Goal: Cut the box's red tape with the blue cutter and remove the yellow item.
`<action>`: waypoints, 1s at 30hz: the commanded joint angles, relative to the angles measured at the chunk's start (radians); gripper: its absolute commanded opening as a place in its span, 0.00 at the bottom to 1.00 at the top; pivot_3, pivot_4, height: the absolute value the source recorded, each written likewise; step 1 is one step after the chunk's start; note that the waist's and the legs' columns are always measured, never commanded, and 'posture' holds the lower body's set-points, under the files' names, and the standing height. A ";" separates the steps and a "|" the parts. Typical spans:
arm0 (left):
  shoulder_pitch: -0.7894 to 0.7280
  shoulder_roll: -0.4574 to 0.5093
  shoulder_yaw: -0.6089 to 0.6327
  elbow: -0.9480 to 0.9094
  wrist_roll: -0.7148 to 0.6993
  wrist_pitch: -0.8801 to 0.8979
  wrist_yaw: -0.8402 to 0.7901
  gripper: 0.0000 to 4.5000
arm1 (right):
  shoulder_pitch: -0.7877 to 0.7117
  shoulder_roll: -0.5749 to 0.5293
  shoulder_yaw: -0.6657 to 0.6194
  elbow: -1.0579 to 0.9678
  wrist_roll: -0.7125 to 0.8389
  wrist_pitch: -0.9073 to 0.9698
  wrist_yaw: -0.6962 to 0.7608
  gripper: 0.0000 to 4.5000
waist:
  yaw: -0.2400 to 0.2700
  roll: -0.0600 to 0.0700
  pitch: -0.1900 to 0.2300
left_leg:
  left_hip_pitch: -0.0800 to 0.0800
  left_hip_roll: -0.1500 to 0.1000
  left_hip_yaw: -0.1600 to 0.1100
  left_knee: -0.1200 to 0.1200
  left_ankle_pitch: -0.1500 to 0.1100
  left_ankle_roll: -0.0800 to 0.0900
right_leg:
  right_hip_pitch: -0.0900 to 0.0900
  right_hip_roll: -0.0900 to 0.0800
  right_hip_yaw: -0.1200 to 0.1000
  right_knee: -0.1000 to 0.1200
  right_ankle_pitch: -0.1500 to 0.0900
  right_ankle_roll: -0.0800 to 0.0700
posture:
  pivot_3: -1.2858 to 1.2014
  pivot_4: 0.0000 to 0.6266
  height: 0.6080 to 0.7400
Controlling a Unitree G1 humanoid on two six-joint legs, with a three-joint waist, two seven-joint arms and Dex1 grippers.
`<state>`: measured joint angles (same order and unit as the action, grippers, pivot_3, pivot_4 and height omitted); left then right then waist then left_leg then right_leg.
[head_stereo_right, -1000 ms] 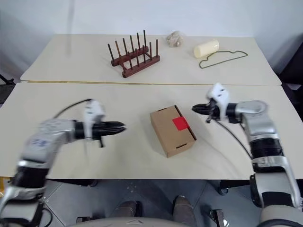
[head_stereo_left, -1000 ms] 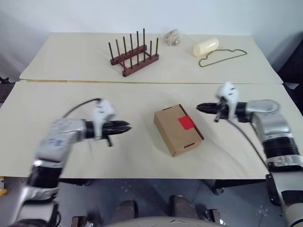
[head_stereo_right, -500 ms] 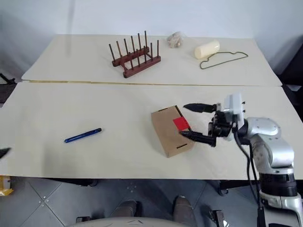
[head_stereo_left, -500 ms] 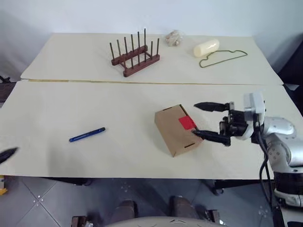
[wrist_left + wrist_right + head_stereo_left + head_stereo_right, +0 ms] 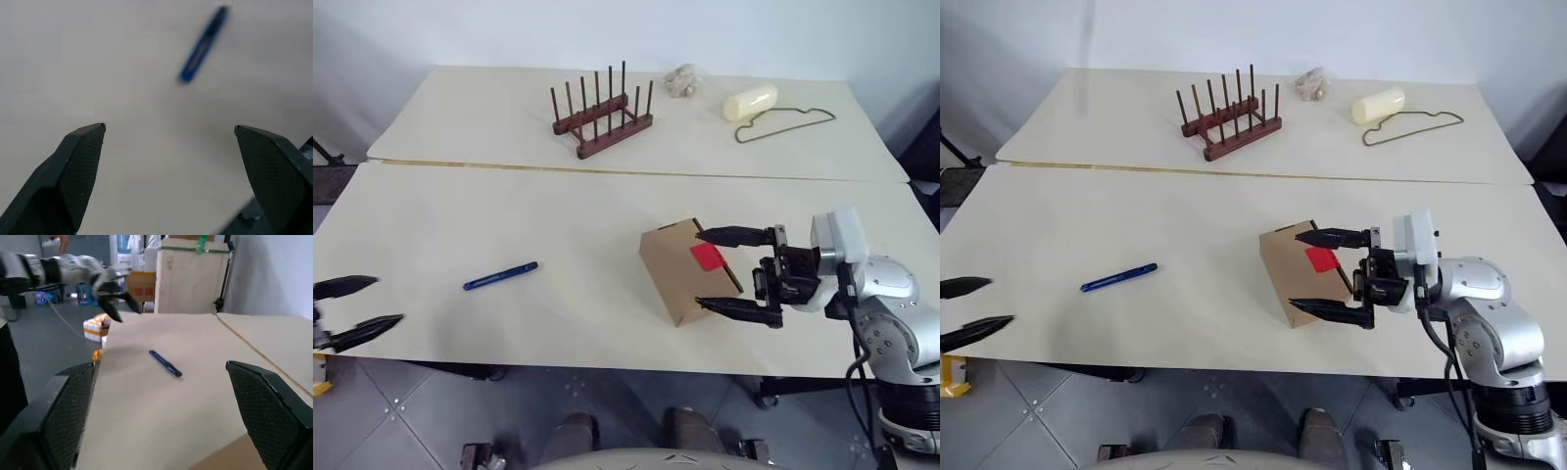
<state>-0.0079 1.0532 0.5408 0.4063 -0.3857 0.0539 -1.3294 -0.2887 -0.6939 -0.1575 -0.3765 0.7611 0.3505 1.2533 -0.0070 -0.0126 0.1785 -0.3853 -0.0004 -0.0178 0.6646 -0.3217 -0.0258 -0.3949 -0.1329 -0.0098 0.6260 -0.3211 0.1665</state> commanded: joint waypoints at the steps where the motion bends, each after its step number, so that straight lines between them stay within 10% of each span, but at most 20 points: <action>1: -0.158 -0.050 -0.169 0.001 0.077 -0.040 0.036 1.00 | 0.008 -0.095 -0.068 -0.060 0.056 0.024 0.055 0.99 | 0.004 0.003 0.001 | 0.000 -0.001 0.000 0.000 0.000 0.000 | 0.000 -0.001 0.000 0.001 0.000 0.000 | 0.52 0.24 1.00; 13: -0.473 -0.124 -0.466 0.307 0.288 -0.100 0.089 1.00 | 0.081 -0.132 -0.105 -0.114 0.057 0.021 -0.005 0.99 | -0.001 0.001 0.000 | 0.000 -0.001 0.002 0.003 0.001 -0.001 | 0.000 -0.001 -0.002 0.002 0.000 0.000 | 0.52 0.24 1.00; 30: -0.406 -0.089 -0.509 0.284 0.288 -0.154 0.054 0.09 | 0.123 -0.126 -0.118 -0.100 0.049 0.006 -0.049 1.00 | -0.018 0.005 -0.002 | 0.013 0.002 0.010 -0.002 0.000 0.001 | 0.005 -0.001 0.000 0.002 0.000 0.000 | 0.52 0.24 1.00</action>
<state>-0.4461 0.9836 0.0606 0.6727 -0.1370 -0.0935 -1.2950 -0.1524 -0.8177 -0.2513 -0.4663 0.7968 0.3697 1.2090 -0.0252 -0.0072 0.1763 -0.3717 0.0010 -0.0075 0.6625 -0.3221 -0.0253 -0.3902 -0.1342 -0.0098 0.6284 -0.3210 0.1666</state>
